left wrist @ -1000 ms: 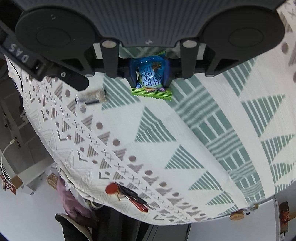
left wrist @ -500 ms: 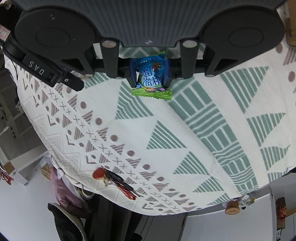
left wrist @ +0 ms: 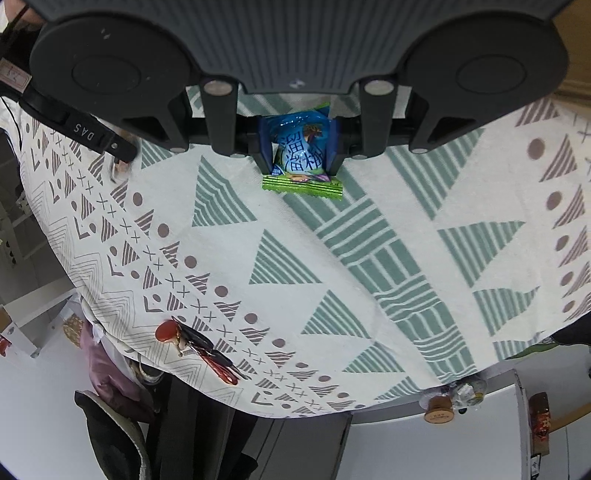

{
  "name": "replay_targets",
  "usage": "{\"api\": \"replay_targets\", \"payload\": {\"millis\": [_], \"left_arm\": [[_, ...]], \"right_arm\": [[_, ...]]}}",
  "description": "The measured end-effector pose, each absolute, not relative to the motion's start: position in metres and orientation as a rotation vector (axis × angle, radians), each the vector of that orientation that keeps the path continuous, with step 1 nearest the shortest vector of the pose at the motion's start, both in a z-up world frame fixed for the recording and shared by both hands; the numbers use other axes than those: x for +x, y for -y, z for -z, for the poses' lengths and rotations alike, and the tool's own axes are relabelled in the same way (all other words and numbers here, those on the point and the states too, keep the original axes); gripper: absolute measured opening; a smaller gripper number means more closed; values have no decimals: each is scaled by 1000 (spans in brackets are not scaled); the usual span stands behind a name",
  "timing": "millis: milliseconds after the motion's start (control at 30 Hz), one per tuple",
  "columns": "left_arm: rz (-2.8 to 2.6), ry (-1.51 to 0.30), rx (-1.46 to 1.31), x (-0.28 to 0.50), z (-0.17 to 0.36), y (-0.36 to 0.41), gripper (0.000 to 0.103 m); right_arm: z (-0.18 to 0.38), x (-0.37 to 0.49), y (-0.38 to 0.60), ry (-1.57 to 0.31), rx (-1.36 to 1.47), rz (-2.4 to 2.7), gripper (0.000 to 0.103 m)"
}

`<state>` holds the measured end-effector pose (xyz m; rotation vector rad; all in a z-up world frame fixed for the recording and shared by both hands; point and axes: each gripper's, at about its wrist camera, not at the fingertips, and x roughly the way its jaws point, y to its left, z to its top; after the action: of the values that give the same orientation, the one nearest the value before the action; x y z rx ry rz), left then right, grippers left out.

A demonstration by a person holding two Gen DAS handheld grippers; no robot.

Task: Organize snacks
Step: 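Grasp the blue-green candy pack with the left gripper while the right grasps the clear-wrapped bar, then carry the blue-green candy pack and clear-wrapped bar over the cardboard box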

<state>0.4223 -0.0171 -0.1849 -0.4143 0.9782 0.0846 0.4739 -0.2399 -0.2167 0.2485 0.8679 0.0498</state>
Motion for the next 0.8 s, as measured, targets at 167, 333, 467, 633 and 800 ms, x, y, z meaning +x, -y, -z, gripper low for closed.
{"api": "replay_targets", "payload": {"millis": [167,333,467,633,800], "left_arm": [[-87,-968,-423,401,175,12,29],[-101,-934,-435,375,155,2,29],[-107,-903,-445,352,138,-5,29],[-116,-872,-467,320,123,-18,29],[-125,-844,-482,289,109,-33,29]], "right_arm": [[208,461,243,-893,291,-78,20],[197,438,239,-908,333,-122,20],[180,419,228,-889,328,-164,20],[157,398,206,-851,282,-217,20],[145,377,191,-841,258,-246,20]]}}
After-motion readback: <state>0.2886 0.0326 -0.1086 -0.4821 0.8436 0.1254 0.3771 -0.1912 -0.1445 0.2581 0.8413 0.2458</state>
